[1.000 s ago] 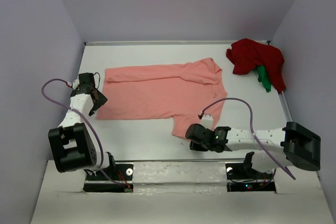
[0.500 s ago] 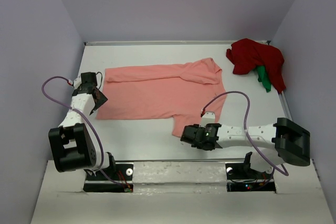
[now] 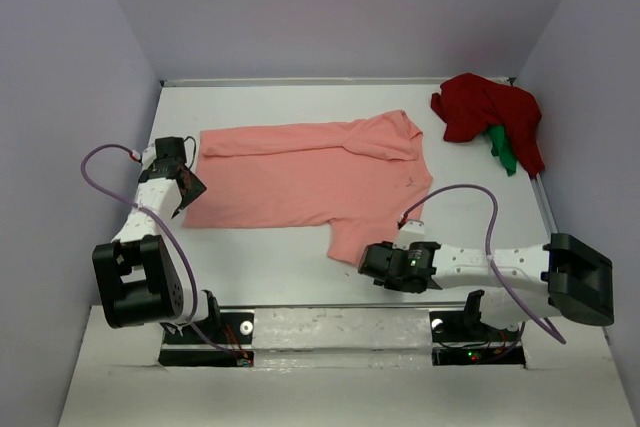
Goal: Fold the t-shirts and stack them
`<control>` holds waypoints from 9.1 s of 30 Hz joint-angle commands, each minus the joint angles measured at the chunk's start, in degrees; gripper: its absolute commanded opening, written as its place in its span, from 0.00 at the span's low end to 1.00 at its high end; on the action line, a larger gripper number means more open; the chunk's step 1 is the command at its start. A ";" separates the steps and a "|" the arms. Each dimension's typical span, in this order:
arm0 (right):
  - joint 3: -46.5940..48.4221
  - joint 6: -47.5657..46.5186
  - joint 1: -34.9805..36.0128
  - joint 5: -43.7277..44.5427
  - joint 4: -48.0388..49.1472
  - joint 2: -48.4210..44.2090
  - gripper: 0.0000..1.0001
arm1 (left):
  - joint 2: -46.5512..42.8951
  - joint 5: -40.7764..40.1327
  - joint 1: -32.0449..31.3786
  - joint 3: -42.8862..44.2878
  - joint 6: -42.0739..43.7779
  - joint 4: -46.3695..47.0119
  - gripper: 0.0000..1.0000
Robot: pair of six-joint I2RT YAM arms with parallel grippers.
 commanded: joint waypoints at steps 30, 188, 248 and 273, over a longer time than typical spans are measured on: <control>2.91 4.90 0.52 2.67 -3.27 6.66 0.52 | -1.90 1.05 -0.29 3.00 0.80 0.82 0.67; 10.72 2.95 1.66 14.17 -10.72 5.96 0.00 | -5.77 -10.82 -13.65 6.25 -3.86 -13.68 0.00; 25.24 -51.44 -25.24 13.83 2.70 -5.46 0.00 | -16.94 5.09 -13.65 5.99 3.18 -14.73 0.31; 21.29 -55.04 -25.24 7.76 8.24 -10.73 0.00 | 6.45 -5.01 -18.92 4.15 -11.15 -21.33 0.34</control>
